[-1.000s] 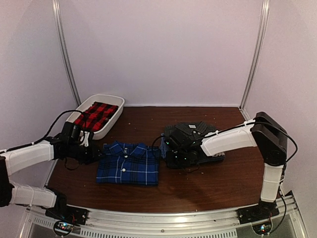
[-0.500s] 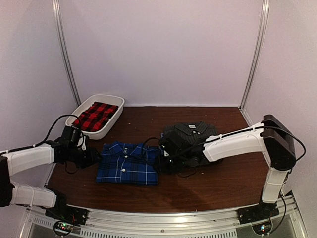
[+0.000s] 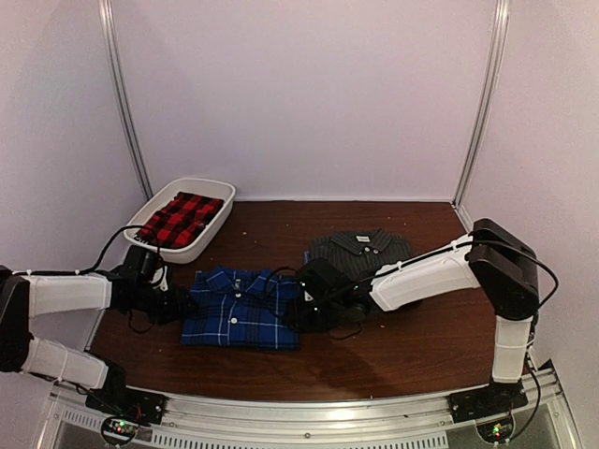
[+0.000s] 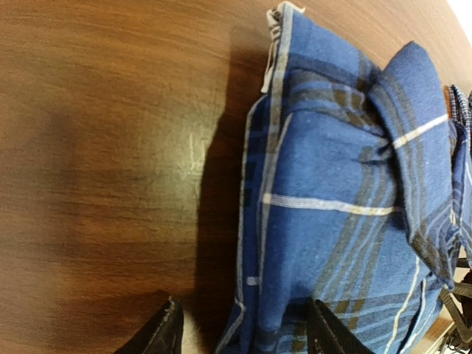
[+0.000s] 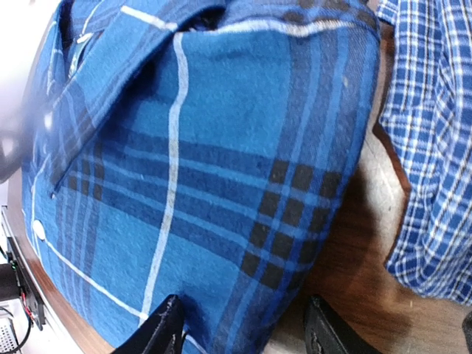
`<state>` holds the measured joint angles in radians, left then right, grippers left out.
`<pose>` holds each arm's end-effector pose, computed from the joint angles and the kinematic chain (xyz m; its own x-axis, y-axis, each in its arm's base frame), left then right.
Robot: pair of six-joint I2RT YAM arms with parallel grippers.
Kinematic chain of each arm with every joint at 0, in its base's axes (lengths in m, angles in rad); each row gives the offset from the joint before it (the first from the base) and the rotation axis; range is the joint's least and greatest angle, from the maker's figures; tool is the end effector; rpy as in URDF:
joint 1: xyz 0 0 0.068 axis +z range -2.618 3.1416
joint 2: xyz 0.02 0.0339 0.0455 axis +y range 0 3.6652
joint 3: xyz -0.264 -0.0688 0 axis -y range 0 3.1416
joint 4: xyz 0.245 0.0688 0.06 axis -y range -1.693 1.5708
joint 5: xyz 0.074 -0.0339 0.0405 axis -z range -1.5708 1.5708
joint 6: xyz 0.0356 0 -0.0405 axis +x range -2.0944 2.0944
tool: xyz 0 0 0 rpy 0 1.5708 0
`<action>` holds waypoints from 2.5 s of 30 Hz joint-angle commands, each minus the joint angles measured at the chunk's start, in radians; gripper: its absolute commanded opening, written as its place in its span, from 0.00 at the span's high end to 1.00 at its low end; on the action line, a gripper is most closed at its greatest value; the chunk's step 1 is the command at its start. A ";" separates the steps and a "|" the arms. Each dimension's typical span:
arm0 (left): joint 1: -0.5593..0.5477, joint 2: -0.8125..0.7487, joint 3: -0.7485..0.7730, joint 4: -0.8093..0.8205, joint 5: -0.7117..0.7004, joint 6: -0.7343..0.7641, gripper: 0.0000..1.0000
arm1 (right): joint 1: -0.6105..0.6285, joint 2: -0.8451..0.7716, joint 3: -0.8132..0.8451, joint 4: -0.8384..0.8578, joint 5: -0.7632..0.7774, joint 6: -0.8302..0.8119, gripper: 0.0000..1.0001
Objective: Fold and stack the long sleeve shirts
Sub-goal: Pick up the square-folded shirt from the center of the board, then place the square-folded shirt on the square-folded shirt.
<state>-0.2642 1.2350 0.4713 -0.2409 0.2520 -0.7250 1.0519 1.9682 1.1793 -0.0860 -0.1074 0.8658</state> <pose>0.2001 -0.0633 0.1451 -0.8631 -0.4318 -0.2620 -0.2543 0.8197 -0.5132 0.1988 0.3558 0.1414 -0.9302 -0.1018 -0.3528 -0.2917 0.7884 0.5416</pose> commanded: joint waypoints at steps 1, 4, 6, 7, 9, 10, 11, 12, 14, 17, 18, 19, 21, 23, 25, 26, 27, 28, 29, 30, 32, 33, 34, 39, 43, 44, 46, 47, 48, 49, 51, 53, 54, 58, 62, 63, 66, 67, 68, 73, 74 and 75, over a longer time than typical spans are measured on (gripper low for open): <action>0.008 0.031 -0.013 0.065 0.016 0.004 0.41 | -0.013 0.036 0.010 0.027 0.033 0.011 0.43; 0.008 0.057 -0.020 0.082 0.029 0.004 0.41 | -0.013 0.056 0.022 0.023 0.046 0.012 0.43; 0.008 0.069 -0.023 0.089 0.032 0.004 0.41 | -0.013 0.065 0.032 0.012 0.066 0.009 0.43; 0.008 0.074 -0.023 0.093 0.035 0.004 0.42 | -0.013 0.069 0.039 0.007 0.078 0.009 0.43; 0.007 0.081 -0.023 0.104 0.051 0.004 0.44 | -0.015 0.087 0.064 -0.010 0.096 0.006 0.45; 0.006 0.085 -0.023 0.108 0.058 0.001 0.46 | -0.015 0.096 0.081 -0.020 0.099 0.004 0.47; 0.006 0.090 -0.021 0.111 0.067 0.000 0.48 | -0.015 0.107 0.093 -0.027 0.100 0.003 0.48; 0.006 0.092 -0.017 0.111 0.071 -0.002 0.51 | -0.014 0.116 0.103 -0.031 0.100 0.002 0.50; 0.005 0.092 -0.013 0.111 0.084 -0.003 0.59 | -0.015 0.129 0.118 -0.037 0.099 0.002 0.55; 0.005 0.084 -0.001 0.106 0.106 -0.009 0.78 | -0.015 0.146 0.157 -0.058 0.103 -0.010 0.64; 0.004 0.080 0.003 0.096 0.109 -0.009 0.85 | -0.015 0.154 0.175 -0.070 0.103 -0.016 0.67; 0.005 0.072 0.017 0.085 0.111 -0.009 0.92 | -0.015 0.161 0.193 -0.083 0.103 -0.021 0.72; 0.005 0.054 0.031 0.075 0.118 -0.012 1.00 | -0.015 0.172 0.228 -0.101 0.103 -0.034 0.82; 0.004 0.036 0.044 0.069 0.137 -0.015 1.00 | -0.015 0.183 0.266 -0.128 0.103 -0.048 0.93; 0.004 0.020 0.061 0.051 0.144 -0.016 1.00 | -0.016 0.190 0.303 -0.160 0.103 -0.062 0.99; 0.003 0.009 0.070 0.038 0.142 -0.016 1.00 | -0.016 0.190 0.318 -0.174 0.103 -0.069 1.00; 0.005 -0.004 0.082 0.025 0.142 -0.014 1.00 | -0.016 0.186 0.331 -0.185 0.103 -0.077 1.00; 0.005 -0.017 0.095 0.009 0.141 -0.011 1.00 | -0.017 0.182 0.345 -0.194 0.103 -0.086 1.00; 0.004 -0.031 0.110 -0.011 0.140 -0.008 1.00 | -0.017 0.176 0.357 -0.203 0.103 -0.100 1.00; 0.004 -0.042 0.128 -0.030 0.138 -0.004 1.00 | -0.016 0.172 0.375 -0.216 0.122 -0.110 1.00; 0.004 -0.067 0.161 -0.076 0.137 0.006 1.00 | -0.016 0.164 0.415 -0.256 0.126 -0.132 1.00; 0.004 -0.079 0.180 -0.087 0.138 0.007 1.00 | -0.017 0.161 0.440 -0.274 0.125 -0.145 1.00; 0.003 -0.092 0.198 -0.112 0.136 0.010 1.00 | -0.017 0.159 0.467 -0.299 0.125 -0.159 1.00; -0.003 -0.142 0.302 -0.177 0.142 0.013 1.00 | -0.028 0.129 0.598 -0.393 0.131 -0.225 1.00; -0.039 -0.140 0.399 -0.195 0.146 -0.005 1.00 | -0.065 0.089 0.674 -0.468 0.145 -0.282 1.00; -0.052 -0.131 0.425 -0.195 0.143 -0.011 1.00 | -0.077 0.076 0.680 -0.482 0.146 -0.299 1.00; -0.083 -0.106 0.483 -0.196 0.130 -0.021 1.00 | -0.104 0.049 0.687 -0.500 0.150 -0.326 1.00; -0.098 -0.088 0.511 -0.195 0.120 -0.025 1.00 | -0.119 0.034 0.687 -0.508 0.152 -0.338 1.00; -0.120 -0.069 0.542 -0.195 0.111 -0.033 1.00 | -0.134 0.022 0.686 -0.514 0.149 -0.348 1.00; -0.139 -0.046 0.571 -0.195 0.099 -0.039 1.00 | -0.151 0.005 0.683 -0.518 0.146 -0.359 1.00; -0.176 0.008 0.640 -0.178 0.077 -0.052 1.00 | -0.183 -0.029 0.666 -0.521 0.142 -0.378 1.00; -0.209 0.054 0.687 -0.151 0.065 -0.071 1.00 | -0.216 -0.061 0.644 -0.523 0.137 -0.398 1.00; -0.225 0.077 0.711 -0.138 0.061 -0.082 1.00 | -0.240 -0.078 0.633 -0.524 0.135 -0.406 1.00; -0.283 0.174 0.796 -0.085 0.054 -0.113 1.00 | -0.314 -0.146 0.574 -0.529 0.118 -0.437 1.00; -0.340 0.277 0.873 -0.040 0.047 -0.135 1.00 | -0.404 -0.221 0.490 -0.523 0.110 -0.469 1.00; -0.351 0.305 0.893 -0.032 0.046 -0.138 1.00 | -0.423 -0.237 0.465 -0.516 0.090 -0.475 1.00; -0.381 0.385 0.943 0.000 0.059 -0.158 1.00 | -0.482 -0.274 0.400 -0.516 0.076 -0.494 1.00; -0.393 0.413 0.963 0.007 0.064 -0.162 1.00 | -0.502 -0.287 0.378 -0.519 0.076 -0.497 1.00; -0.406 0.451 0.987 0.010 0.064 -0.164 1.00 | -0.521 -0.302 0.348 -0.517 0.068 -0.502 1.00; -0.467 0.578 1.085 0.030 0.070 -0.186 1.00 | -0.619 -0.379 0.220 -0.507 0.050 -0.520 1.00; -0.478 0.602 1.104 0.032 0.072 -0.188 1.00 | -0.637 -0.395 0.195 -0.506 0.048 -0.524 1.00; -0.488 0.628 1.123 0.032 0.074 -0.190 1.00 | -0.655 -0.412 0.170 -0.504 0.046 -0.526 1.00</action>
<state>-0.7174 1.8008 1.5127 -0.2768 0.3126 -0.8928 0.4652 1.6421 1.4197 -0.6102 -0.0704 0.3679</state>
